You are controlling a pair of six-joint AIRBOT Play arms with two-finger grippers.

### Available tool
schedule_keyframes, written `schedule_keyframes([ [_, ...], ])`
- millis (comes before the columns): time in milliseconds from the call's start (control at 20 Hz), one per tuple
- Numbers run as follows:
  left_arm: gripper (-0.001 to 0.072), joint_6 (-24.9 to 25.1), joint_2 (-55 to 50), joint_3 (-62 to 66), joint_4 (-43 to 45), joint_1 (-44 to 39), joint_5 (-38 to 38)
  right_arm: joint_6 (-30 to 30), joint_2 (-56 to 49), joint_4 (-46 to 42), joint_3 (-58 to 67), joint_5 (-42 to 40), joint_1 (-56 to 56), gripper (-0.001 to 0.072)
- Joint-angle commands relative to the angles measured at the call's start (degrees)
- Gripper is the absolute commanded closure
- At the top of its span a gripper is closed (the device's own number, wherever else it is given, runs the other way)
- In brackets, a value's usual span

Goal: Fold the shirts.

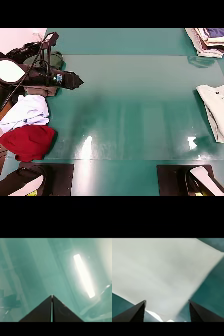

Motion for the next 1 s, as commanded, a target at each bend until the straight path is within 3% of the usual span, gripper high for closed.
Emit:
schedule_keyframes([
  [0,0.0677,0.1,0.0,0.0,0.6,0.0,-1.9,2.7,0.2,-8.6,6.1,7.5,-0.9,0.0116],
  [200,0.0677,0.1,0.0,0.0,0.6,0.0,-0.8,3.5,0.2,3.7,12.1,8.9,7.0,0.0117],
  [400,0.0677,0.1,0.0,0.0,0.3,0.0,-2.9,3.4,0.2,9.7,13.1,9.5,27.5,0.0137],
  [450,0.0677,0.1,0.0,0.0,0.2,0.0,-2.6,3.4,0.2,9.3,13.1,9.3,32.7,0.0192],
  [650,0.0677,0.1,0.0,0.0,0.2,0.0,-0.2,2.9,0.2,9.2,13.1,4.5,51.1,0.0661],
  [700,0.0677,0.1,0.0,0.0,0.2,0.0,0.4,2.7,0.2,9.2,13.1,3.4,54.4,0.0693],
  [950,0.0677,0.1,0.0,0.0,0.2,0.0,1.8,2.7,0.2,9.3,13.1,2.6,62.5,0.0693],
])
